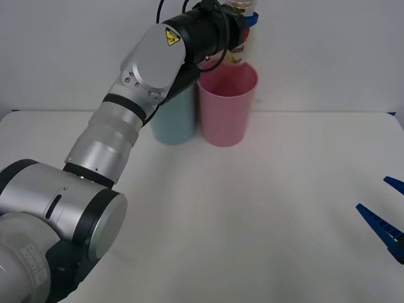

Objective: Grasp the object on the table and drop it into the matching bin: aluminum can to the light blue bin, PET bottle to the pink bin.

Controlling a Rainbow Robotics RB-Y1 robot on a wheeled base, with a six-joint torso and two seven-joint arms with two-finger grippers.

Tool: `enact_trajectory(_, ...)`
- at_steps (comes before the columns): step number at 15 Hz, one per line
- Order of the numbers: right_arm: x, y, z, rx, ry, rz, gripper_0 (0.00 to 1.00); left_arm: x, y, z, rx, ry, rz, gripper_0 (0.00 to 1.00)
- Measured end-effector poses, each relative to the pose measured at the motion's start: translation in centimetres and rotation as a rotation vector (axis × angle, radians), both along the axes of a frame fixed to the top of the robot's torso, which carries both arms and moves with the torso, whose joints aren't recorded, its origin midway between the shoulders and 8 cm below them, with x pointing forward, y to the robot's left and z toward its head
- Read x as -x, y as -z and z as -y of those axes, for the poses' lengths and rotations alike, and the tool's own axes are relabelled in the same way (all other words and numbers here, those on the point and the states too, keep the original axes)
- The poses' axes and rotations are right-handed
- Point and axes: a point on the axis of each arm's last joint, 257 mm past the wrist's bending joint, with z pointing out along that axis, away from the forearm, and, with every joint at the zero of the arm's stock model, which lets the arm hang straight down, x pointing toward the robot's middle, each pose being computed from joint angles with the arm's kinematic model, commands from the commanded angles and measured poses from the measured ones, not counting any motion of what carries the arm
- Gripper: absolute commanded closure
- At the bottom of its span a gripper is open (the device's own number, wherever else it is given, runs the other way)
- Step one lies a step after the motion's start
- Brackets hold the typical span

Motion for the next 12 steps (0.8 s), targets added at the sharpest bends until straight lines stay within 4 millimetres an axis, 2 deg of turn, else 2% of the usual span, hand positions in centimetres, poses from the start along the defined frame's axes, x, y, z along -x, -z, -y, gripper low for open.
enact_trajectory(4, 0.00, 0.00, 0.00, 0.000, 0.000, 0.000, 0.00, -0.09, 0.50, 0.09, -0.023, -0.004, 0.001, 0.98)
enact_trajectory(5, 0.00, 0.00, 0.00, 0.000, 0.000, 0.000, 0.00, -0.07, 0.54, 0.14, -0.025, -0.004, 0.002, 0.84)
enact_trajectory(6, 0.00, 0.00, 0.00, 0.000, 0.000, 0.000, 0.00, -0.07, 0.59, 0.16, -0.027, -0.004, 0.002, 0.15)
enact_trajectory(7, 0.00, 0.00, 0.00, 0.000, 0.000, 0.000, 0.00, -0.06, 0.60, 0.17, -0.031, -0.004, 0.004, 0.00)
enact_trajectory(12, 0.00, 0.00, 0.00, 0.000, 0.000, 0.000, 0.00, 0.08, 0.75, 0.42, -0.038, 0.002, 0.007, 0.00)
